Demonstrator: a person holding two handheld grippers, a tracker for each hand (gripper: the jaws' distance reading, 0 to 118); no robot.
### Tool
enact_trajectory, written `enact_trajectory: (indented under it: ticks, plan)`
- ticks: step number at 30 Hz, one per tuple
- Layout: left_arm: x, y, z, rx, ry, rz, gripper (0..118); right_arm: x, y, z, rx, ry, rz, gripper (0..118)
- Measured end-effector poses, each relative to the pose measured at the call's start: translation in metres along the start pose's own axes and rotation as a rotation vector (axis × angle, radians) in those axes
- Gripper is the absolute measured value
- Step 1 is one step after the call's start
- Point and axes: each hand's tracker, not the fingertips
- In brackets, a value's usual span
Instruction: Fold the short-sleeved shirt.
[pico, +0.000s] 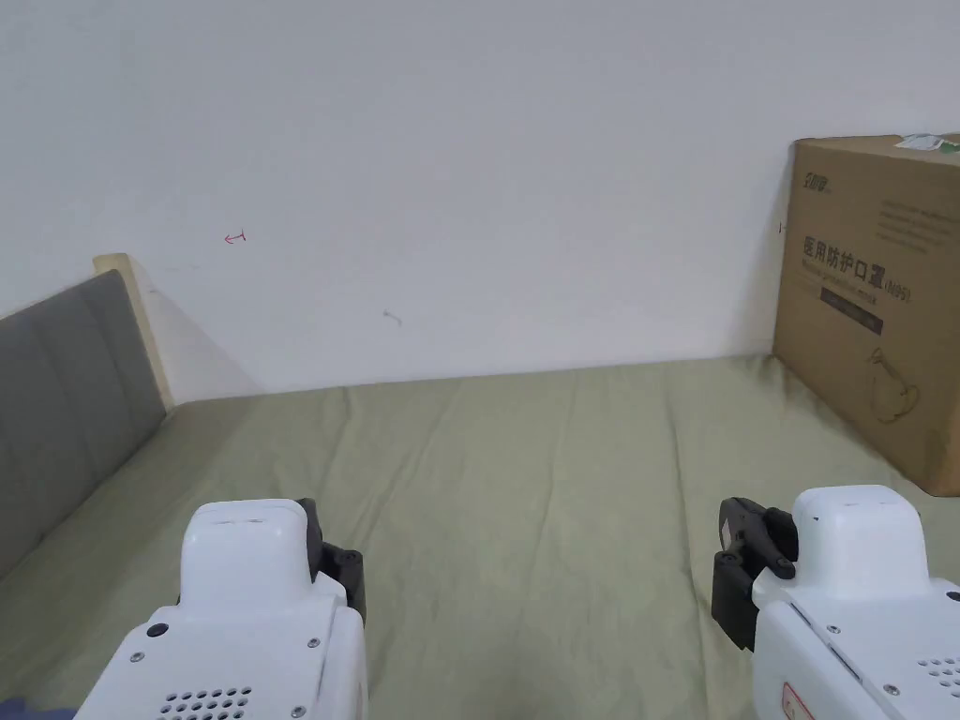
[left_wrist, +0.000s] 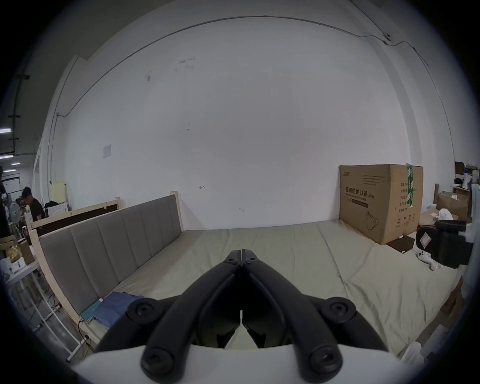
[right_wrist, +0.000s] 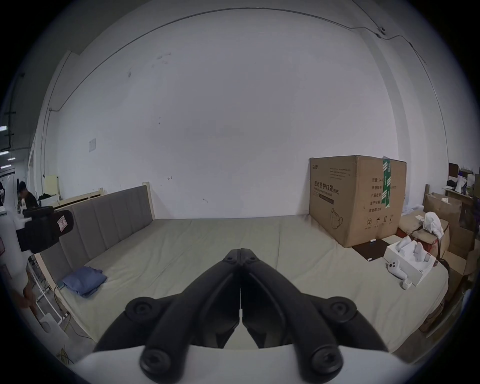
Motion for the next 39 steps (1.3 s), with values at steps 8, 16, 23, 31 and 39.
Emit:
enact_trajectory:
  ticks: [8,16,23,31,39]
  plan:
    - [-0.005,-0.001,-0.005,-0.007,0.013,0.013,75,-0.003,-0.003,-0.003,-0.010,-0.003,0.030,52]
    - [-0.007,-0.002,-0.006,-0.023,-0.002,0.030,106,-0.004,-0.003,-0.006,0.001,-0.036,0.057,111]
    - [-0.021,0.004,-0.010,-0.064,-0.084,0.124,106,-0.002,-0.002,-0.010,-0.003,-0.009,0.049,111]
    - [-0.015,0.004,-0.014,-0.137,-0.088,0.061,105,-0.004,-0.004,-0.011,-0.021,-0.027,0.035,111]
    - [-0.004,0.005,-0.011,-0.139,-0.074,0.026,106,-0.005,-0.004,-0.011,-0.025,-0.030,0.035,111]
